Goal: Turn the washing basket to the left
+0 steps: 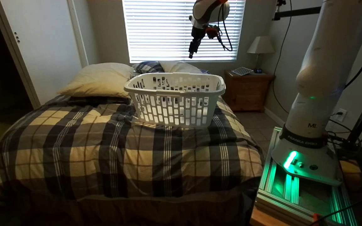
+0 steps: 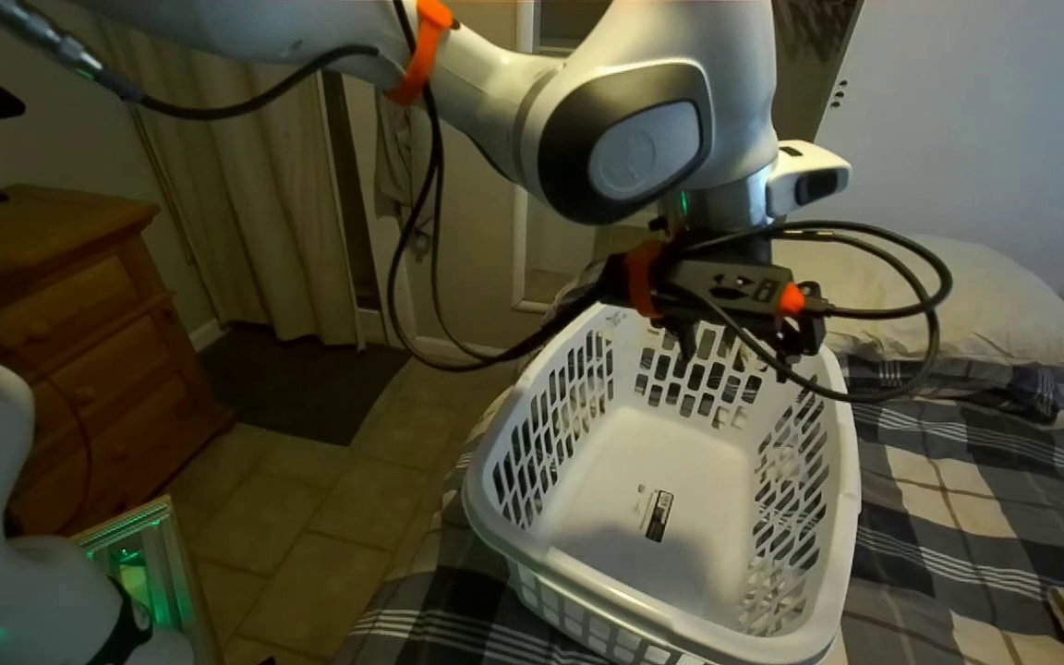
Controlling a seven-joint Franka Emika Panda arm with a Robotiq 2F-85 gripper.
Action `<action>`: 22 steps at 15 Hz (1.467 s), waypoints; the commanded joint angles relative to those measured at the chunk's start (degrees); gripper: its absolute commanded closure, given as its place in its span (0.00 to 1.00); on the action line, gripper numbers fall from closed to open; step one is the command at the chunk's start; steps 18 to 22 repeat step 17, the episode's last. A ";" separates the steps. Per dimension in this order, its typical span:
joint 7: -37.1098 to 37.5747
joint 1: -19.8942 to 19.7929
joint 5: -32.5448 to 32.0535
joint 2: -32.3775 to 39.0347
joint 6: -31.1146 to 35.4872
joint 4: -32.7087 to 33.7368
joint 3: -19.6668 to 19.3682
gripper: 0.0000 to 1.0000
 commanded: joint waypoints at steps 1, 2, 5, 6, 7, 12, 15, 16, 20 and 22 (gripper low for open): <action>3.55 2.41 0.21 -5.40 -5.69 -3.58 0.16 0.00; 4.75 3.02 0.09 -5.96 -6.22 -3.85 0.24 0.00; 7.41 4.64 0.02 -7.28 -5.80 -4.57 0.60 0.00; 8.45 5.10 -0.03 -7.50 -5.70 -4.53 0.76 0.00; 9.41 5.49 0.04 -7.74 -5.48 -4.62 0.89 0.00; 11.32 6.45 0.02 -6.20 -5.52 -2.85 0.99 0.00; 12.20 6.79 0.02 -6.36 -5.52 -2.85 1.17 0.00; 12.24 6.79 0.02 -6.38 -5.52 -2.85 1.17 0.00; 12.26 6.79 0.02 -6.38 -5.52 -2.85 1.17 0.00; 12.26 6.79 0.02 -6.38 -5.52 -2.85 1.17 0.00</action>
